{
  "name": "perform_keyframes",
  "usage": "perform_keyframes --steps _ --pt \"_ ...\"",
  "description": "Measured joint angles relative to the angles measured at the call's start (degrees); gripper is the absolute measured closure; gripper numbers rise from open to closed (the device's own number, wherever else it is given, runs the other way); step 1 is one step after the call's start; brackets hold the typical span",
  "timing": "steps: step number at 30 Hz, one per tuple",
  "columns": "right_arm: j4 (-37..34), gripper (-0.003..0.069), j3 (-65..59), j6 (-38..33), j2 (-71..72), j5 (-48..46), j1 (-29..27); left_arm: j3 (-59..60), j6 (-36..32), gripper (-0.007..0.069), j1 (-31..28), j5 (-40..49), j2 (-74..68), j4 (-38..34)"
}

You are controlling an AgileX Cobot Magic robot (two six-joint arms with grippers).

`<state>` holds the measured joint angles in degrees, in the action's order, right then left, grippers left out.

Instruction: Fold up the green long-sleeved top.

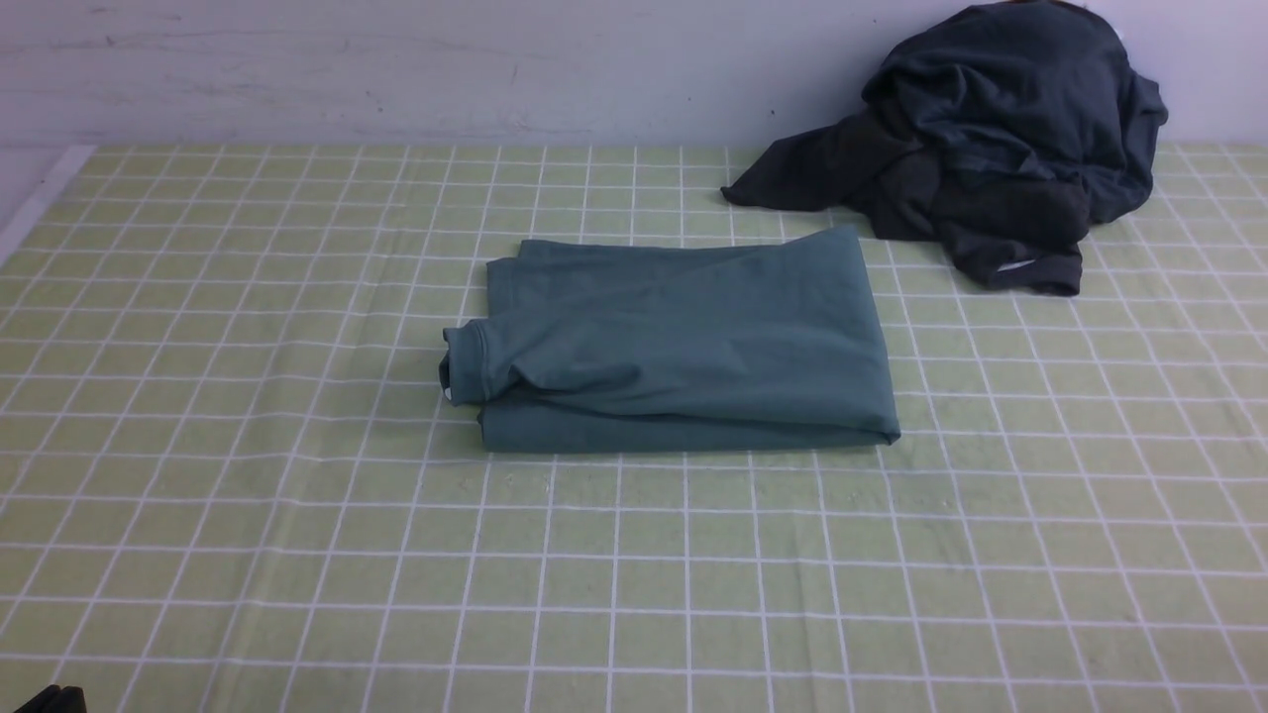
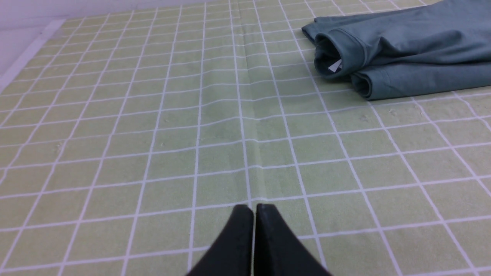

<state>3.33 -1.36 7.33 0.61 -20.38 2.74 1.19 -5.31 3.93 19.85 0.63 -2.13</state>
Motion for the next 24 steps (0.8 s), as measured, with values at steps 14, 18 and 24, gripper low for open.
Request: perform_keyframes --steps 14,18,24 --pt "0.0 0.0673 0.0 0.01 0.0 0.0 0.0 0.0 0.02 0.0627 0.0 0.0 0.0 0.0" --pt "0.0 0.0673 0.0 0.01 0.0 0.0 0.0 0.0 0.02 0.0627 0.0 0.0 0.0 0.0" --pt "0.0 0.0673 0.0 0.01 0.0 0.0 0.0 0.0 0.02 0.0627 0.0 0.0 0.0 0.0"
